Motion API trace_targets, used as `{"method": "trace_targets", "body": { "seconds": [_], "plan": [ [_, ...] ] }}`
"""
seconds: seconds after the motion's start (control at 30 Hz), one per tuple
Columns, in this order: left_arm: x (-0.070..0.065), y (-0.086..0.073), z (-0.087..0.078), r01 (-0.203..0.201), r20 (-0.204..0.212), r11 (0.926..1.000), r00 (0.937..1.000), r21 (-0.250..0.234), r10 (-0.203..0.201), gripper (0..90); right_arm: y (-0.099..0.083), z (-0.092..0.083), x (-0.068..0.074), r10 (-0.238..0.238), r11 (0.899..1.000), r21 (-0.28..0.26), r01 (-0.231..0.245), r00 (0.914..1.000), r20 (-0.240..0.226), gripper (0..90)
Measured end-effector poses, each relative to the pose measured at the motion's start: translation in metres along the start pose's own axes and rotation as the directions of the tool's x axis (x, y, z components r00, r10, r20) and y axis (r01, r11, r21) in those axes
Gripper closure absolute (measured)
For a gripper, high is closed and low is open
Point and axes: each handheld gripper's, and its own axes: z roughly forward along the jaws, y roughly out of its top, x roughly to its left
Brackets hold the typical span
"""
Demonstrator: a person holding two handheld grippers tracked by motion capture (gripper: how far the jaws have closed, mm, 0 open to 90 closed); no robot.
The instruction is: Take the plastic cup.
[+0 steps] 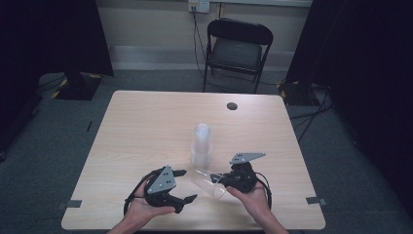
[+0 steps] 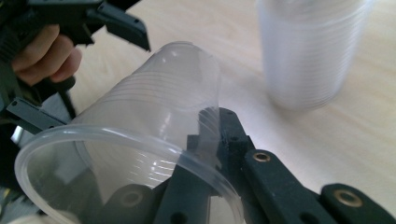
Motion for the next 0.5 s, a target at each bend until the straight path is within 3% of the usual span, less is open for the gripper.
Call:
{"method": "trace_targets", "body": {
  "seconds": [0.17,0.37,0.5],
  "plan": [
    [-0.002,-0.001,0.003,-0.057,0.003,0.9974,0.9984,0.044,0.057,18.1,0.000,0.008,0.002,0.012,0.996,0.085,-0.009,0.9990,-0.044,90.0],
    [-0.003,-0.002,0.008,-0.119,0.037,0.9913,0.9925,0.057,0.117,18.0,0.002,0.014,0.005,0.021,0.991,0.130,-0.012,0.9974,-0.068,90.0],
    [-0.005,-0.003,0.010,-0.156,0.037,0.9848,0.9874,0.075,0.154,18.1,0.003,0.016,0.005,0.035,0.988,0.153,-0.020,0.9948,-0.095,90.0]
  ]
}}
